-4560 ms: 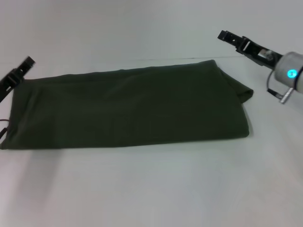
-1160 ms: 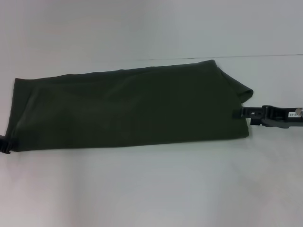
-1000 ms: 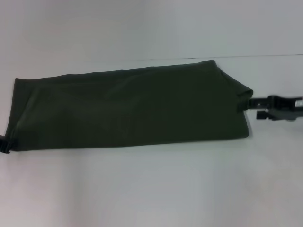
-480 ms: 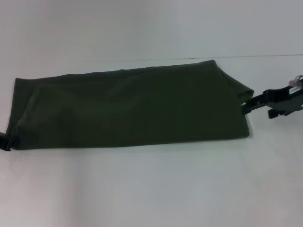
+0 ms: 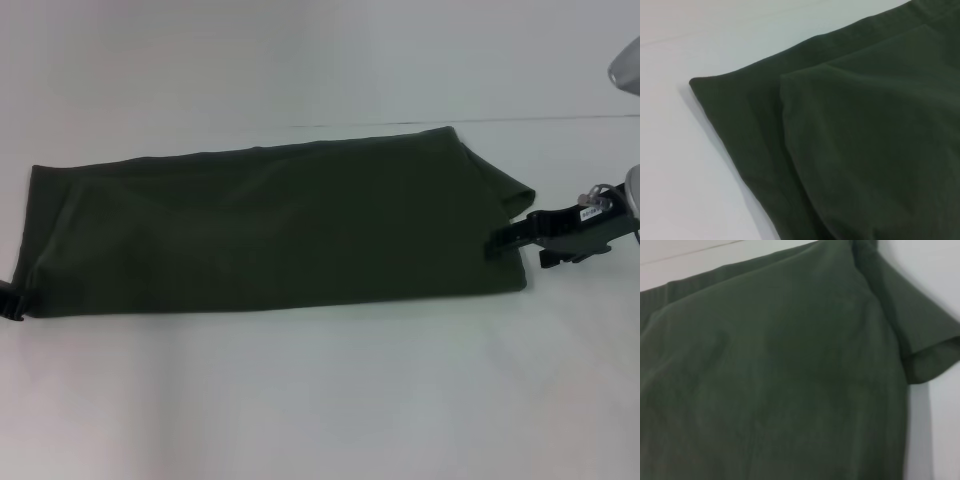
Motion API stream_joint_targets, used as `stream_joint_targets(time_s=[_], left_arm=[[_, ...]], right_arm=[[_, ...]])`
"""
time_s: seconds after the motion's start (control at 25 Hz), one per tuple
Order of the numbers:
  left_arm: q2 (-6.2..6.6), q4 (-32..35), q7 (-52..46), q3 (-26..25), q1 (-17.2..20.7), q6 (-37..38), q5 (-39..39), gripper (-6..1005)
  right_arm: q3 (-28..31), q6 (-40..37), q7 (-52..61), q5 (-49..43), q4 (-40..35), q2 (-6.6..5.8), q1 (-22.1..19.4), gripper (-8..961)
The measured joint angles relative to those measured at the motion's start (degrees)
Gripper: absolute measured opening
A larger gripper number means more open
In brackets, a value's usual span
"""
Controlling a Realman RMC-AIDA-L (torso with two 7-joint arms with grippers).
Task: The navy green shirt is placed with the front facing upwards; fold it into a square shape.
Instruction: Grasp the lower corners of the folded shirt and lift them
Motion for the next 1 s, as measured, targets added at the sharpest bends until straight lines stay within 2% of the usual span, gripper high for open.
stream_joint_targets(time_s=[0.32,0.68,1.0], left_arm=[[0.00,-0.03,0.00,0.00,0.00,-0.07,0.00,18],[0.00,-0.03,0.08,0.00,0.00,-0.10,0.00,17],[0.00,-0.03,0.22,0.00,0.00,-0.10,0.00,17]], right_arm=[[0.17,1.86,-1.03,-0.07,1.81,1.08,0.35,874],[-0.03,2.46,-0.90,-0.22,1.85,1.64,0.47,850],[-0.53,2.45,-1.18,-0.38,1.54,1.85,0.32,544]])
